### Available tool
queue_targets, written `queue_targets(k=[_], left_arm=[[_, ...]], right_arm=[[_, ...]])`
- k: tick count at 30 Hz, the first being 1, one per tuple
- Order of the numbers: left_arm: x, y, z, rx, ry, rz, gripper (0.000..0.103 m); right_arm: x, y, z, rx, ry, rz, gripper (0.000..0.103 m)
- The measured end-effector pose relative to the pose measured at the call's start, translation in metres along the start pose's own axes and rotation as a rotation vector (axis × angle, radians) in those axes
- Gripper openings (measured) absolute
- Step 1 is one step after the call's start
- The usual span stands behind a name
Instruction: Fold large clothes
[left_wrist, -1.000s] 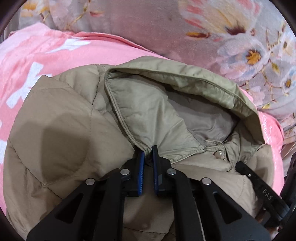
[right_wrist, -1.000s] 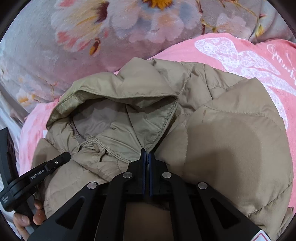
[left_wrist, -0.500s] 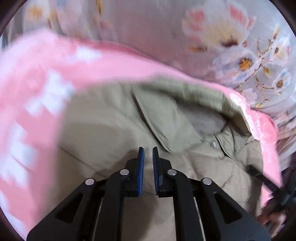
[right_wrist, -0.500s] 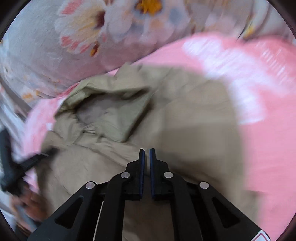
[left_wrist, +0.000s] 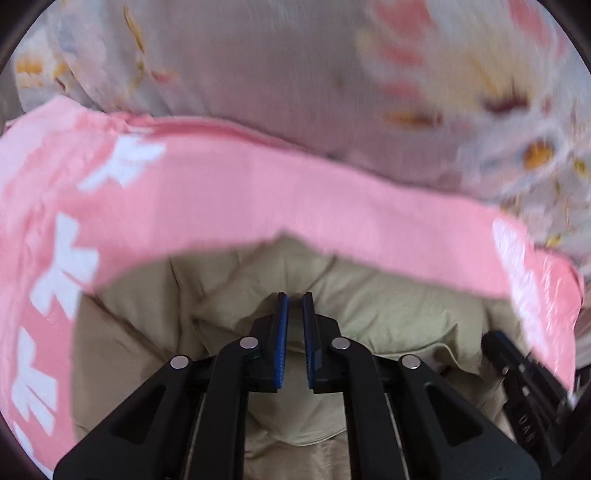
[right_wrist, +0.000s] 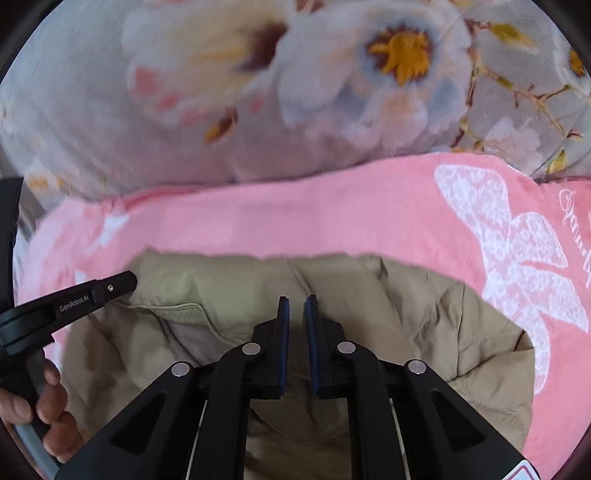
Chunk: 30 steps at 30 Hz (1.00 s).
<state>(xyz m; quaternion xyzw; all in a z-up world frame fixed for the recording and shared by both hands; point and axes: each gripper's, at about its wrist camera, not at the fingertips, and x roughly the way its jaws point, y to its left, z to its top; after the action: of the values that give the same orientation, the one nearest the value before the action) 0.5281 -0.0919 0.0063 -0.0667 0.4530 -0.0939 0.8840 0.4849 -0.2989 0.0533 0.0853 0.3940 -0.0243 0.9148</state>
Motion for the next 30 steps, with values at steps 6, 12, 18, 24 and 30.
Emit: queue_targets(k=[6, 12, 18, 24, 30], left_arm=[[0.013, 0.008, -0.035, 0.046, -0.015, 0.000, 0.007], [0.019, 0.006, -0.048, 0.060, -0.072, 0.003, 0.007], [0.022, 0.002, -0.051, 0.077, -0.097, 0.031, 0.007], [0.023, 0.000, -0.051, 0.091, -0.097, 0.046, 0.007], [0.022, 0.000, -0.051, 0.091, -0.098, 0.047, 0.007]], right_arm=[[0.009, -0.029, -0.025, 0.043, 0.008, 0.038, 0.000], [0.021, -0.028, -0.035, 0.072, 0.010, 0.058, 0.000], [0.026, -0.029, -0.036, 0.079, 0.002, 0.056, 0.000], [0.028, -0.028, -0.033, 0.071, 0.004, 0.047, 0.000], [0.029, -0.028, -0.033, 0.065, 0.005, 0.043, 0.000]])
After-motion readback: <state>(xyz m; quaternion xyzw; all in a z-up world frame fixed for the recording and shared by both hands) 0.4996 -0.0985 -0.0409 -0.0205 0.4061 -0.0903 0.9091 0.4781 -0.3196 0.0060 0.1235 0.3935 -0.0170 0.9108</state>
